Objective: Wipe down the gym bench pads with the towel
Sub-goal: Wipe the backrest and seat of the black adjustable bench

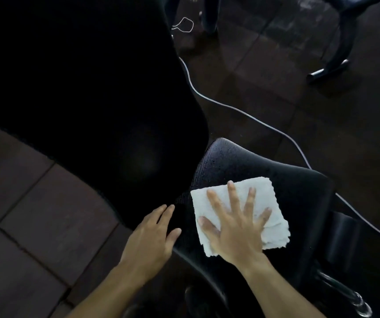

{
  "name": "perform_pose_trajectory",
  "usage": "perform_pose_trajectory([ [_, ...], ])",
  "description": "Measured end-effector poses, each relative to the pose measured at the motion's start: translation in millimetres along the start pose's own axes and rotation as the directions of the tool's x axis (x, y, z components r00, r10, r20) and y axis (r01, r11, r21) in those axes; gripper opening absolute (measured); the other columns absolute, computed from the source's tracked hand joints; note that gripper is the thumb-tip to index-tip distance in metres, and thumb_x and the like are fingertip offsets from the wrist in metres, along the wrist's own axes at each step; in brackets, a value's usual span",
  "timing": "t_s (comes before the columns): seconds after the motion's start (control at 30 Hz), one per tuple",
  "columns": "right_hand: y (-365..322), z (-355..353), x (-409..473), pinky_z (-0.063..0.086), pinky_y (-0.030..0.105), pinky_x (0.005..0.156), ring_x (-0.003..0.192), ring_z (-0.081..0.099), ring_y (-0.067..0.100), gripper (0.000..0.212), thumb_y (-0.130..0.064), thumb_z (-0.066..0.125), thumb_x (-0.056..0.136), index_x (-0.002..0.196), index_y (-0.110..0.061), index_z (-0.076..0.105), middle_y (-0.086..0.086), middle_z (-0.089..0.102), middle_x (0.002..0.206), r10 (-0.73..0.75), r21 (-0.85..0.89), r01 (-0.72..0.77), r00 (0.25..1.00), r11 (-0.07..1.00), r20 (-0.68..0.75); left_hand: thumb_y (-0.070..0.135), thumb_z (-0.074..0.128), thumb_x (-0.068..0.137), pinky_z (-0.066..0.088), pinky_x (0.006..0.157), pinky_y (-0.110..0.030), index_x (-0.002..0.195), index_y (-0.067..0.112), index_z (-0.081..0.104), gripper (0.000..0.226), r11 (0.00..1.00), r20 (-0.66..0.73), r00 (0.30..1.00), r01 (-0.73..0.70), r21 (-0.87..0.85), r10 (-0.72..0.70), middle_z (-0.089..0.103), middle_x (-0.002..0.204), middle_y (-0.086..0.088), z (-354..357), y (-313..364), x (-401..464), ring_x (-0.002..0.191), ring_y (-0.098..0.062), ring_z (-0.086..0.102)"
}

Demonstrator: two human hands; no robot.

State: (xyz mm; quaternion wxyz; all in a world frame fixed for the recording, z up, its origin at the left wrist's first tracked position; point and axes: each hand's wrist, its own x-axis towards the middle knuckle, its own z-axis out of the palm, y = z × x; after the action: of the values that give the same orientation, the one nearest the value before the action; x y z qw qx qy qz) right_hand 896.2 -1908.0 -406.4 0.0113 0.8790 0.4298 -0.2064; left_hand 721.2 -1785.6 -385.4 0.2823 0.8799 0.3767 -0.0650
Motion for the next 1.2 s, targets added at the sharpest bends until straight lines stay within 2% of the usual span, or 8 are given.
perform_pose_trajectory([
  [0.17,-6,22,-12,0.012,0.087,0.102,0.152,0.003,0.051,0.068,-0.079,0.031,0.092,0.154,-0.051,0.032,0.009,0.019,0.169,0.032,-0.036,-0.037,0.988,0.999,-0.149,0.057,0.054,0.09,0.038,0.105,-0.028,0.15,0.021,0.04,0.071,0.998,-0.022,0.999,-0.033,0.053,0.034,0.047,0.15,-0.002,21,-25,-13,0.135,-0.017,0.047],
  [0.3,-24,49,-57,0.009,0.086,0.105,0.153,0.006,0.049,0.067,-0.078,0.031,0.093,0.153,-0.049,0.034,0.009,0.021,0.168,0.025,-0.022,-0.031,0.973,0.999,-0.228,0.061,0.055,0.084,0.052,0.09,-0.03,0.149,0.019,0.042,0.079,0.99,-0.039,0.991,-0.124,0.073,0.127,0.052,0.145,-0.002,26,-50,-20,0.127,-0.018,0.055],
  [0.47,-35,48,-51,0.013,0.087,0.101,0.152,0.008,0.052,0.068,-0.081,0.03,0.091,0.152,-0.052,0.032,0.006,0.017,0.169,0.066,-0.042,-0.076,0.979,0.996,-0.191,0.042,0.081,0.075,0.06,0.079,-0.035,0.148,0.016,0.043,0.085,0.966,-0.046,0.969,-0.235,0.113,0.241,0.055,0.141,-0.004,27,-66,-16,0.121,-0.021,0.06],
  [0.7,-63,45,-24,0.011,0.086,0.103,0.152,0.003,0.051,0.068,-0.079,0.025,0.092,0.155,-0.052,0.025,0.006,0.014,0.17,0.191,0.004,-0.196,0.952,0.981,-0.239,0.043,0.081,0.074,0.059,0.067,-0.032,0.141,0.01,0.052,0.08,0.918,-0.091,0.939,-0.299,0.261,0.331,0.059,0.137,-0.007,25,-73,-26,0.115,-0.022,0.064],
  [0.83,-64,65,-71,0.014,0.086,0.102,0.152,0.01,0.05,0.069,-0.078,0.031,0.093,0.156,-0.052,0.026,0.006,0.016,0.17,0.018,-0.058,-0.033,0.971,0.998,-0.238,0.04,0.074,0.082,0.058,0.076,-0.031,0.136,0.012,0.058,0.063,0.893,-0.136,0.907,-0.349,0.284,0.398,0.06,0.136,-0.004,11,-71,-40,0.115,-0.02,0.063],
  [0.97,-75,53,-39,0.012,0.087,0.101,0.151,0.01,0.053,0.068,-0.082,0.023,0.091,0.152,-0.053,0.029,0.005,0.017,0.169,0.024,-0.06,-0.039,0.974,0.997,-0.227,0.041,0.056,0.092,0.053,0.096,-0.039,0.136,0.014,0.057,0.052,0.844,-0.166,0.867,-0.387,0.37,0.47,0.053,0.142,-0.007,0,-75,-44,0.127,-0.024,0.052],
  [1.07,-95,42,-12,0.007,0.086,0.102,0.151,0.004,0.053,0.068,-0.082,0.021,0.092,0.152,-0.052,0.029,0.006,0.015,0.17,0.041,-0.035,-0.05,0.973,0.998,-0.226,0.039,0.055,0.092,0.031,0.113,-0.046,0.138,0.015,0.054,0.052,0.811,-0.213,0.842,-0.363,0.458,0.497,0.04,0.152,-0.012,-12,-71,-42,0.142,-0.03,0.034],
  [1.2,-94,50,-38,0.01,0.085,0.103,0.151,0.008,0.053,0.065,-0.075,0.037,0.092,0.153,-0.052,0.031,0.007,0.017,0.169,-0.073,-0.092,0.054,0.972,0.994,-0.225,0.04,0.055,0.091,0.015,0.118,-0.047,0.142,0.016,0.049,0.057,0.8,-0.208,0.852,-0.328,0.502,0.48,0.028,0.159,-0.012,-20,-65,-40,0.15,-0.03,0.019],
])
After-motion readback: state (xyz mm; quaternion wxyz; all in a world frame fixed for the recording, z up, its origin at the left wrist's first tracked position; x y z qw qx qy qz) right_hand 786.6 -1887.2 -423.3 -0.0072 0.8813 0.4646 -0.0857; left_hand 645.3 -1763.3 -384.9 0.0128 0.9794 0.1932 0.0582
